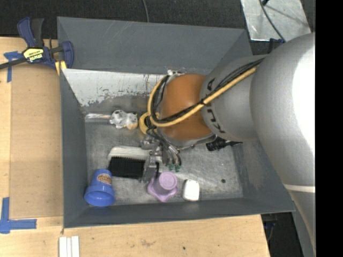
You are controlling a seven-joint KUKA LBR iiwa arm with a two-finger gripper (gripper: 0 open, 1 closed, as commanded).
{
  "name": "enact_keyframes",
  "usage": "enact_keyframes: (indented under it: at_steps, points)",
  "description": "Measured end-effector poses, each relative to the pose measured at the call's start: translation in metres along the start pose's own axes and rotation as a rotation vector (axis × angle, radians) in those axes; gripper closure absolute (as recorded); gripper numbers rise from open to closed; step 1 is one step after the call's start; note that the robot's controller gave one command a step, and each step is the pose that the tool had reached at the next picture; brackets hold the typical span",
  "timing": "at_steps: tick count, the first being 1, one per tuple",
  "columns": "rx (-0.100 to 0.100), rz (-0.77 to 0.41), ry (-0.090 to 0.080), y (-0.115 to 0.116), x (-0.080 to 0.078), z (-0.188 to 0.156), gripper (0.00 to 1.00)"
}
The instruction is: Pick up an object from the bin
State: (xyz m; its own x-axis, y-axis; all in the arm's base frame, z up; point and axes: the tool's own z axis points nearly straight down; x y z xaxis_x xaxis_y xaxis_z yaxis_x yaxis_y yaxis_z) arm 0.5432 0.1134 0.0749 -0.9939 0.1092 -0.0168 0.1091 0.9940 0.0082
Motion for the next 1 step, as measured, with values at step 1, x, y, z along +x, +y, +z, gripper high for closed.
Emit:
enact_keyframes:
  at_steps: [1]
  points:
    - [0.008,0.003,0.015,-0.0139,0.0038,-0.1349,1.00]
